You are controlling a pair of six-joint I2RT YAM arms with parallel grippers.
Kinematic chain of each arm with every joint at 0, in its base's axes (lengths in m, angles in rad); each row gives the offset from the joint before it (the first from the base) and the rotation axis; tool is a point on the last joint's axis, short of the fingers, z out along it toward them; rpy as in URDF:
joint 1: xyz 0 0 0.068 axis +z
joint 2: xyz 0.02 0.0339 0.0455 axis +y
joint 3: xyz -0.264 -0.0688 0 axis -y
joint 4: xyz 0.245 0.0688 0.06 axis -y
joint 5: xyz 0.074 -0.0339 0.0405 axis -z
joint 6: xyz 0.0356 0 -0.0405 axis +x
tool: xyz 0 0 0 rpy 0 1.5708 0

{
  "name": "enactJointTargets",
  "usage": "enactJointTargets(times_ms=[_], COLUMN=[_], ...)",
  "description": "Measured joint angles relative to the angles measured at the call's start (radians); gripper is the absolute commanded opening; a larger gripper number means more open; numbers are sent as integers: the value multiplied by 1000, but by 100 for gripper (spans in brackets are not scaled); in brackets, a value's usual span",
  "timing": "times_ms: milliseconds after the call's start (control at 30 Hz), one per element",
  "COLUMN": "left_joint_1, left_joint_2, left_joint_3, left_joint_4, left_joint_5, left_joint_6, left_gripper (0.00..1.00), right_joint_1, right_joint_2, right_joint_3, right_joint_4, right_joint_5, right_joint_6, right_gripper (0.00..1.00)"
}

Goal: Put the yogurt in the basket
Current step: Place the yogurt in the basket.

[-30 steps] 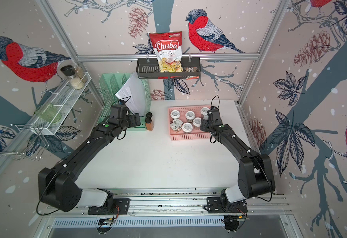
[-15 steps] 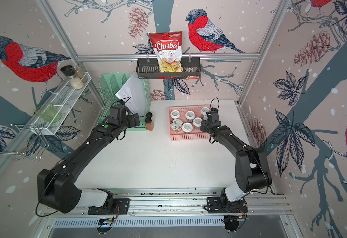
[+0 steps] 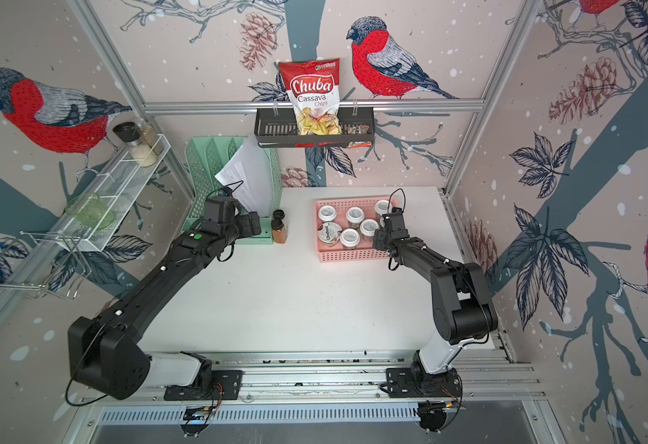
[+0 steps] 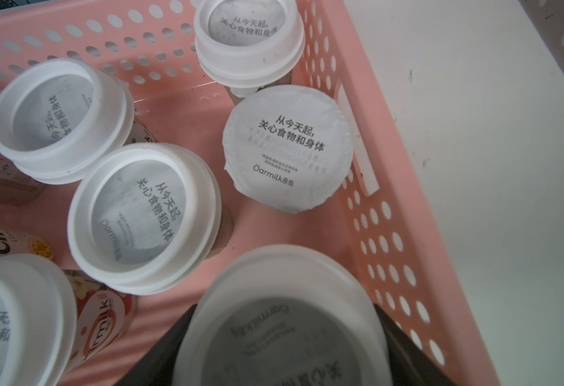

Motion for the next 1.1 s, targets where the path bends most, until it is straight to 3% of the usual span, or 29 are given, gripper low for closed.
enactJointTargets(times_ms=[1100], left_joint_1=[6], left_joint_2=[-1], left_joint_3=[0], left_joint_4=[1], left_joint_5=[-1], left_joint_6=[0], left_gripper=[96], right_joint_1=[2], right_joint_2=[45], right_joint_3=[42], right_joint_4=[-9], right_joint_5=[0], right_joint_6=[-2], right_gripper=[85])
